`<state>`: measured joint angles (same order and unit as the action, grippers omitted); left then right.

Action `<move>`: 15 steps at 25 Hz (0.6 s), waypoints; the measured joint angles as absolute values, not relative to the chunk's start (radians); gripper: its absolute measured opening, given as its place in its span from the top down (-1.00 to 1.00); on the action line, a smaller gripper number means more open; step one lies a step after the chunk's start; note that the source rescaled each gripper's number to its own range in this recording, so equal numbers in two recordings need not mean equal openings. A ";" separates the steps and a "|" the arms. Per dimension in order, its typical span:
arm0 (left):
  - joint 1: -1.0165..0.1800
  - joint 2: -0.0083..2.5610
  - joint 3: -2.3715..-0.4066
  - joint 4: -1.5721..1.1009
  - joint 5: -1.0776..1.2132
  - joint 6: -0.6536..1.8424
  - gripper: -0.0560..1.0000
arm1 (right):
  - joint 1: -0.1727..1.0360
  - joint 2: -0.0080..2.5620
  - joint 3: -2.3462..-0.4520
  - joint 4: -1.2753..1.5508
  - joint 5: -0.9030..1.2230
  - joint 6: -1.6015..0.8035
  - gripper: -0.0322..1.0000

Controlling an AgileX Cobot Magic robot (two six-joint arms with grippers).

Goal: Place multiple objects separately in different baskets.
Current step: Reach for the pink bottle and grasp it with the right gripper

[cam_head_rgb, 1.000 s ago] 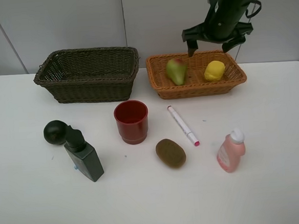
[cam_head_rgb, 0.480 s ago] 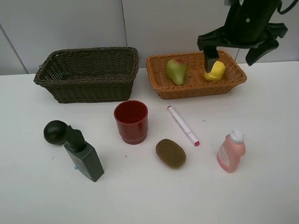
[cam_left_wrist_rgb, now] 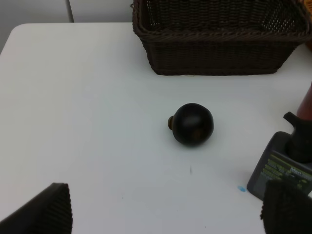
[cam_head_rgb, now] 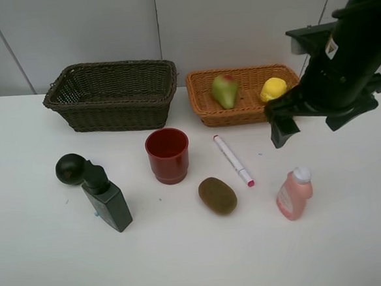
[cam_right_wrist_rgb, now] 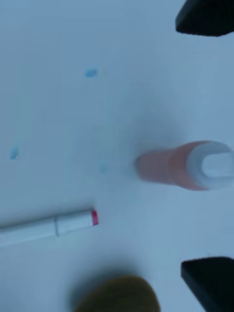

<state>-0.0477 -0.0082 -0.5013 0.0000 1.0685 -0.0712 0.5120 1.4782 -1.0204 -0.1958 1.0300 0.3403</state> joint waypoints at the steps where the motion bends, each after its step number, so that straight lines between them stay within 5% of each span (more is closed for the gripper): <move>1: -0.048 -0.008 -0.501 0.000 1.069 -0.071 -1.00 | 0.514 1.477 -0.994 -0.182 1.016 0.340 -0.99; 15: -0.048 -0.008 -0.501 0.000 1.069 -0.071 -1.00 | 0.514 1.476 -0.762 -0.155 0.739 0.340 -0.98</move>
<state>-0.0477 -0.0082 -0.5013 0.0000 1.0685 -0.0712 0.5142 1.4759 -0.7625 -0.1547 0.7390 0.3403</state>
